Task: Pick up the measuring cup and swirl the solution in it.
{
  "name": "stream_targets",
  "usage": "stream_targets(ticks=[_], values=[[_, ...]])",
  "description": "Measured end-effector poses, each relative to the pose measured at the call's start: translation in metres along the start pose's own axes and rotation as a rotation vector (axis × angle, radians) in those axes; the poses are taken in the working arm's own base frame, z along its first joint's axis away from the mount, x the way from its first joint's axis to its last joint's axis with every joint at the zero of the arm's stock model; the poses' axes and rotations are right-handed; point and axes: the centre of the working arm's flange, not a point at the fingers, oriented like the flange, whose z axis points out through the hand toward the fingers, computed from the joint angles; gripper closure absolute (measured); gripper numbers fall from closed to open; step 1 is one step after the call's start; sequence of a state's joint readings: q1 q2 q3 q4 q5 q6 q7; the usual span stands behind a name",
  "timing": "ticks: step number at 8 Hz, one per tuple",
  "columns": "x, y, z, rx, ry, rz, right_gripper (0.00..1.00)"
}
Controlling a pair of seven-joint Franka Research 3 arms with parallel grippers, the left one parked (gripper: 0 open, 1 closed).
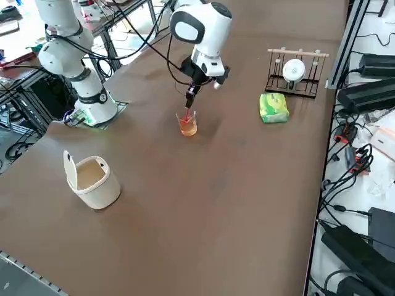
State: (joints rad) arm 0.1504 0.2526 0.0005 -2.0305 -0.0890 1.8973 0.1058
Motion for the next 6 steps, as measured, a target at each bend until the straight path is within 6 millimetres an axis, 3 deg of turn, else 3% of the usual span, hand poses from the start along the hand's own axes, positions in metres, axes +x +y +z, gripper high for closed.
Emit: stream_targets(ticks=[6], values=[[0.008, 0.028, -0.004, -0.048, 0.061, -0.04, 0.97]])
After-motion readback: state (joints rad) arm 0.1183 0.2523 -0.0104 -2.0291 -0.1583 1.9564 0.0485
